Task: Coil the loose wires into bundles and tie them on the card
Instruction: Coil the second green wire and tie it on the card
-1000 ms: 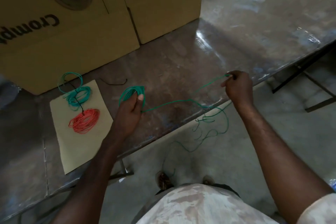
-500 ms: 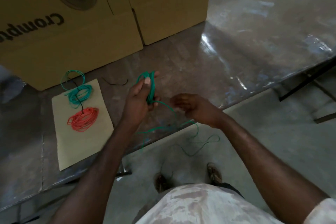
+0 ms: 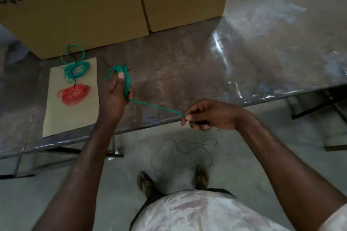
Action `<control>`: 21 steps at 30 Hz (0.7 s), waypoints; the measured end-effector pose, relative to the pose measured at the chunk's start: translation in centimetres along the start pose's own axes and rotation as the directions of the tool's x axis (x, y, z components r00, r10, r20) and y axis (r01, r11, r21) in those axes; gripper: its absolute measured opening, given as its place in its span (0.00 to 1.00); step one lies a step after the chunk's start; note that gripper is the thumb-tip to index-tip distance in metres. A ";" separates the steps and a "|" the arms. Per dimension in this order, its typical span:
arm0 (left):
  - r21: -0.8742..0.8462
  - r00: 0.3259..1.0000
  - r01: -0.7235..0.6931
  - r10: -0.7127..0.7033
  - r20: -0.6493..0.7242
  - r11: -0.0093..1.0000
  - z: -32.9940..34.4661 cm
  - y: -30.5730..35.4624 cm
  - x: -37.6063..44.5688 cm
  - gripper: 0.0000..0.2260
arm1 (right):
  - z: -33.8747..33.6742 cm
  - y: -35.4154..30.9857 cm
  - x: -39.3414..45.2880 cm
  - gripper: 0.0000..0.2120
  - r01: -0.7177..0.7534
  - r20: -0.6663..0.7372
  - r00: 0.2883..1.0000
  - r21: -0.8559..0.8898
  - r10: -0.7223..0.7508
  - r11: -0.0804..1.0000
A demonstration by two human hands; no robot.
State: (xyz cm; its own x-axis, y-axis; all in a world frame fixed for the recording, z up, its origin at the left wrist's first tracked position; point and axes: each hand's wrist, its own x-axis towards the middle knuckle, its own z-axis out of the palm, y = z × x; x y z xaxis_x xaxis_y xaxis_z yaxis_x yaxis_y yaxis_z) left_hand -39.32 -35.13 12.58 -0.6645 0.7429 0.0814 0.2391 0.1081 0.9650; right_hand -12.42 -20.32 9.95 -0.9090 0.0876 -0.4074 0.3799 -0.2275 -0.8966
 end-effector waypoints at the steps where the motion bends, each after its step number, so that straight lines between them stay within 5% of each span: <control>1: 0.017 0.999 0.046 -0.046 0.008 0.999 0.0 -0.4 -0.2 0.16 | 0.0 0.1 -0.2 0.12 0.024 -0.015 1.000 -0.014 -0.024 1.000; 4: 0.053 0.952 0.274 -0.279 0.126 0.960 1.5 -1.0 -1.6 0.15 | 0.9 0.1 0.3 0.09 0.122 -0.131 0.982 -0.094 -0.134 0.988; 6: -0.003 0.880 0.367 -0.347 0.325 0.930 2.4 -1.2 -2.9 0.16 | 0.9 0.0 1.5 0.07 0.194 -0.354 0.904 -0.162 -0.241 0.968; 8: -0.098 0.790 0.434 -0.326 0.520 0.896 2.8 -1.2 -4.4 0.20 | 0.2 0.0 2.5 0.05 0.228 -0.578 0.723 -0.319 -0.379 0.920; 10: -0.231 0.708 0.529 -0.275 0.650 0.817 2.6 -0.9 -6.0 0.23 | -0.6 0.2 3.3 0.07 0.130 -0.632 0.572 -0.560 -0.523 0.818; 13: -0.379 0.618 0.668 -0.193 0.762 0.640 2.3 0.5 -7.7 0.25 | 0.3 1.4 4.0 0.11 0.028 -0.607 0.556 -0.669 -0.568 0.743; 18: -0.553 0.720 0.571 -0.047 0.692 0.607 1.2 4.1 -7.1 0.26 | 4.7 2.4 5.7 0.09 0.064 -0.583 0.522 -0.701 -0.623 0.710; 21: -0.613 0.792 0.462 0.012 0.610 0.640 0.5 6.2 -6.2 0.26 | 6.7 2.6 6.9 0.10 -0.012 -0.599 0.613 -0.660 -0.516 0.751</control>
State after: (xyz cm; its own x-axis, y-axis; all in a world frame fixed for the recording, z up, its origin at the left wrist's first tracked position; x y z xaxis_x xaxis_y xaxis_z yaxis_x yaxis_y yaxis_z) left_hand -33.36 -38.69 17.90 -0.0914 0.9929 -0.0758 -0.5886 0.0075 0.8084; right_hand -18.87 -26.79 5.93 -0.6502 0.7519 0.1091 0.4094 0.4678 -0.7833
